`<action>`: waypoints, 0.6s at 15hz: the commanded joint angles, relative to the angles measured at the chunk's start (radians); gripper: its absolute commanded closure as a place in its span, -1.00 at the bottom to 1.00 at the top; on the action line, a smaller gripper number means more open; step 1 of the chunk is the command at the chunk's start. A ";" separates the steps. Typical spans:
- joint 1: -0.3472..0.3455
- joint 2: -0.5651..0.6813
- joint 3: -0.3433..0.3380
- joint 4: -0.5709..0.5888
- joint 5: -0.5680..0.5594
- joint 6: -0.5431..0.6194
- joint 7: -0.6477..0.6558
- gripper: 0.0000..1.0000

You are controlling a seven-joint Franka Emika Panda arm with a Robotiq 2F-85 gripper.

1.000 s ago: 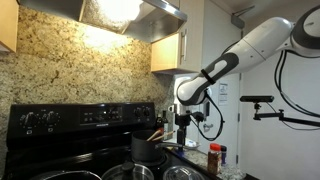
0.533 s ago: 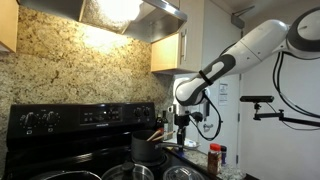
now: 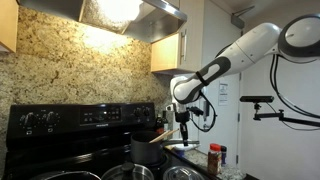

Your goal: Slide the brown pot handle to the right, put the lid on the covered pot, and then put the pot with a black handle on the right front plate

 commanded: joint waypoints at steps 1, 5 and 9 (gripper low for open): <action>-0.016 0.084 0.015 0.138 -0.079 -0.103 -0.109 0.73; -0.014 0.139 0.018 0.212 -0.141 -0.126 -0.132 0.72; -0.027 0.151 0.013 0.227 -0.157 -0.124 -0.135 0.72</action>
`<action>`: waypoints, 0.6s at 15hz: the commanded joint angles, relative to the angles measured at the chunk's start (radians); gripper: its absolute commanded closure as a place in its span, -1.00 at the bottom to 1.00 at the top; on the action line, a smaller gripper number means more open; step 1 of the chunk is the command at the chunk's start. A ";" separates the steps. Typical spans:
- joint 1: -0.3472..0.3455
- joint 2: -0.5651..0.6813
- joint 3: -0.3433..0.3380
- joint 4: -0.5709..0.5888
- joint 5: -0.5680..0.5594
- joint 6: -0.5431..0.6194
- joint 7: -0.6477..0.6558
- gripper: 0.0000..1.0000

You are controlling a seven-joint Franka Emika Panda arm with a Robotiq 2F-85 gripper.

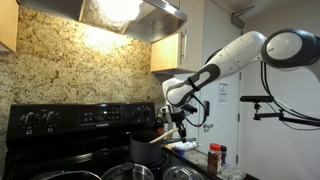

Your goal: Slide the brown pot handle to the right, put the lid on the covered pot, and then put the pot with a black handle on the right front plate

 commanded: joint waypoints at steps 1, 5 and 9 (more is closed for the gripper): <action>-0.028 0.006 0.010 0.028 -0.016 -0.023 -0.039 0.72; -0.057 -0.014 -0.001 -0.003 -0.010 -0.008 -0.071 0.72; -0.083 -0.008 -0.005 0.001 -0.014 0.005 -0.119 0.73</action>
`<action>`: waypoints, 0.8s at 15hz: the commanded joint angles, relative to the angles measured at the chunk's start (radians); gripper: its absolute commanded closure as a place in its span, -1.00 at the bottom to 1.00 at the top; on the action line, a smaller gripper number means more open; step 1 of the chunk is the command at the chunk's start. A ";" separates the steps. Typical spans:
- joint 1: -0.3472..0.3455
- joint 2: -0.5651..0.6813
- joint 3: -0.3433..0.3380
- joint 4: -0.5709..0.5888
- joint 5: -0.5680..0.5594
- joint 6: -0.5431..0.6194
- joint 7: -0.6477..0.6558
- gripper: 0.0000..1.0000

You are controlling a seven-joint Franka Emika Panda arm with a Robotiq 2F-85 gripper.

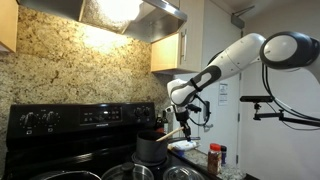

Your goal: Slide the brown pot handle to the right, put the lid on the covered pot, and then put the pot with a black handle on the right front plate

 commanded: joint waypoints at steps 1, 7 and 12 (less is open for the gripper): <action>-0.029 -0.011 0.004 -0.001 -0.013 0.005 -0.064 0.73; -0.023 0.000 0.024 0.003 0.000 0.036 -0.102 0.72; -0.012 0.012 0.035 0.014 -0.012 0.049 -0.133 0.72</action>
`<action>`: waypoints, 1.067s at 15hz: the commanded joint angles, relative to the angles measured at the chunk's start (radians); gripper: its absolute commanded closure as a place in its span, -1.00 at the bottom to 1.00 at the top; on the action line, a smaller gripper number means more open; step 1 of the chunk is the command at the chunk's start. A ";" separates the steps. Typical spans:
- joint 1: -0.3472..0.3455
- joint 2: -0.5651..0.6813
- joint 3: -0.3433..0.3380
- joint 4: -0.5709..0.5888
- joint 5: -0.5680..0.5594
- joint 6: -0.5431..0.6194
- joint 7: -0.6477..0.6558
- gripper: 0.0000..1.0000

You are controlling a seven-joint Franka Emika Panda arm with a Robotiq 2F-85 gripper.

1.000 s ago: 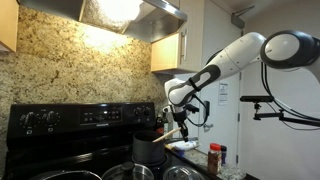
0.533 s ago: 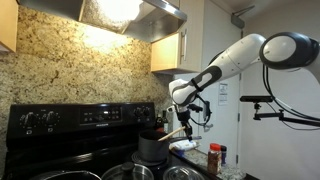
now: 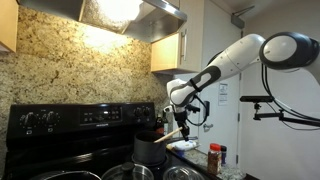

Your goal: Slide the brown pot handle to the right, put the lid on the covered pot, and then put the pot with a black handle on the right front plate

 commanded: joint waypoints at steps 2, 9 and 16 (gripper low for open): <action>0.001 0.002 0.008 0.008 -0.019 0.010 -0.043 0.72; -0.002 -0.001 0.011 0.009 -0.009 0.011 -0.049 -0.26; -0.003 -0.006 0.008 0.006 -0.012 0.007 -0.041 -1.00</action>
